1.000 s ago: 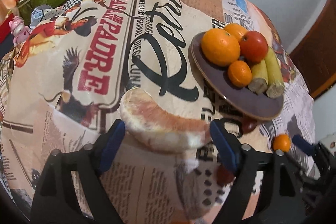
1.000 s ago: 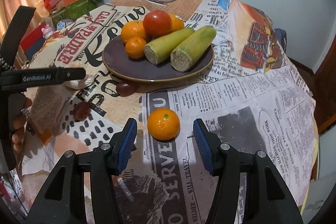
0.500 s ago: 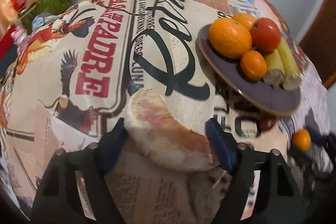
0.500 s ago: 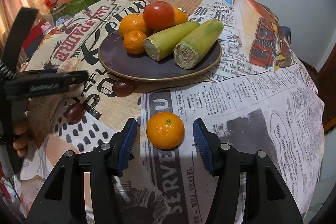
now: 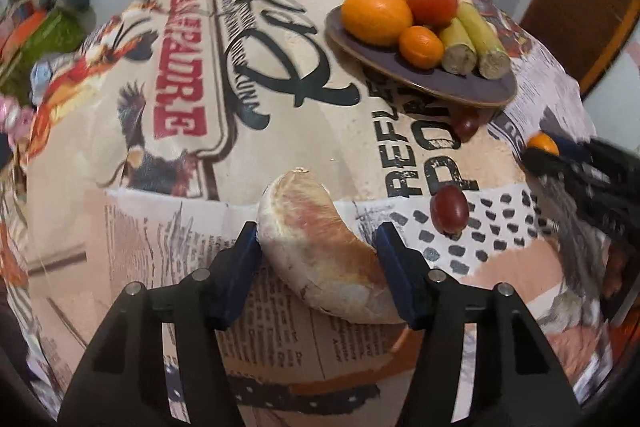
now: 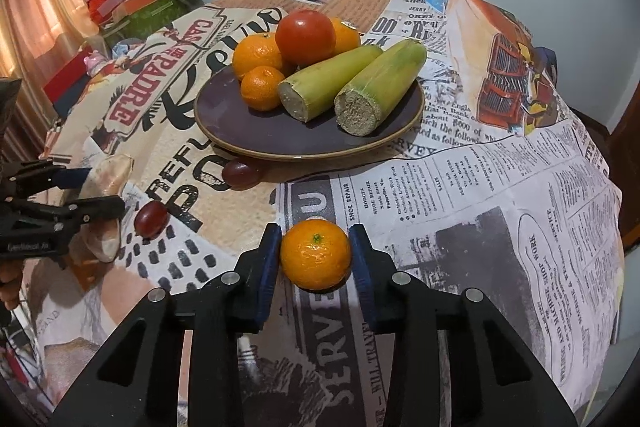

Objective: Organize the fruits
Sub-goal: 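Grasp the pale pomelo segment with the left tool while the right tool grasps the mandarin, then carry the pomelo segment onto the plate rim with the left tool while the right tool places the mandarin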

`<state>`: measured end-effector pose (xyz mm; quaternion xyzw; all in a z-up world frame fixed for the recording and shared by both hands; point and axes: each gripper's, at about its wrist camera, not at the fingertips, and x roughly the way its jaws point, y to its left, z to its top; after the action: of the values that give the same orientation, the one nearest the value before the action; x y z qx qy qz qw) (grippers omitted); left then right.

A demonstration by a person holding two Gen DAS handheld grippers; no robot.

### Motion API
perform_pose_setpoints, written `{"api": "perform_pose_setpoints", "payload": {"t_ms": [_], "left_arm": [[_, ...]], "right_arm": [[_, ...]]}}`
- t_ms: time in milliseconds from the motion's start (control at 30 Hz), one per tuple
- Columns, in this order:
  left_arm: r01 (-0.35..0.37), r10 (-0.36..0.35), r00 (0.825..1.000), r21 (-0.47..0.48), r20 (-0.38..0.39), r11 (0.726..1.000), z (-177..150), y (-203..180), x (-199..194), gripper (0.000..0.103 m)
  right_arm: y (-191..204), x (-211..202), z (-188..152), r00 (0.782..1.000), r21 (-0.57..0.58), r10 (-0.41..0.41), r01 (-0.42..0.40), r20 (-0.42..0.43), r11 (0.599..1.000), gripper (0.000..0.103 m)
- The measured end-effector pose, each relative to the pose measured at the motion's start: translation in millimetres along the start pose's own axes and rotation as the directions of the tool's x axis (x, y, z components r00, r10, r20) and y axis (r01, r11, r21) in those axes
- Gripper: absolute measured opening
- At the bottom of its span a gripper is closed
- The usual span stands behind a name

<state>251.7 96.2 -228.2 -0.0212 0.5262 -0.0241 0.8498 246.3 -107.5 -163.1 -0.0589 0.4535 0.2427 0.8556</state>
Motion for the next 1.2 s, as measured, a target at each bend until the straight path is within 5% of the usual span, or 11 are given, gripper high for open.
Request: {"api": "perform_pose_setpoints", "payload": {"t_ms": [267,367,700,1200], "left_arm": [[-0.012,0.012,1.0,-0.137,-0.001,0.99,2.2,1.9,6.3,0.056],[-0.035,0.037,0.999,-0.121,0.017,0.992,9.4,-4.3,10.3,0.042],[-0.045,0.047,0.994,-0.014,0.096,0.999,12.2,-28.0,-8.6,0.041],[0.001,-0.007,0.957,0.019,0.29,1.0,51.0,-52.1,-67.1,0.041]], "right_arm": [[-0.8,-9.6,-3.2,1.0,-0.002,0.004,-0.004,0.028,1.0,0.032],[-1.7,-12.4,-2.8,0.999,0.003,0.007,-0.007,0.037,1.0,0.032],[-4.3,-31.9,2.6,0.996,0.005,-0.006,0.005,0.088,1.0,0.032],[-13.3,-64.1,37.0,0.977,0.031,-0.026,0.02,0.212,0.999,0.032]]}}
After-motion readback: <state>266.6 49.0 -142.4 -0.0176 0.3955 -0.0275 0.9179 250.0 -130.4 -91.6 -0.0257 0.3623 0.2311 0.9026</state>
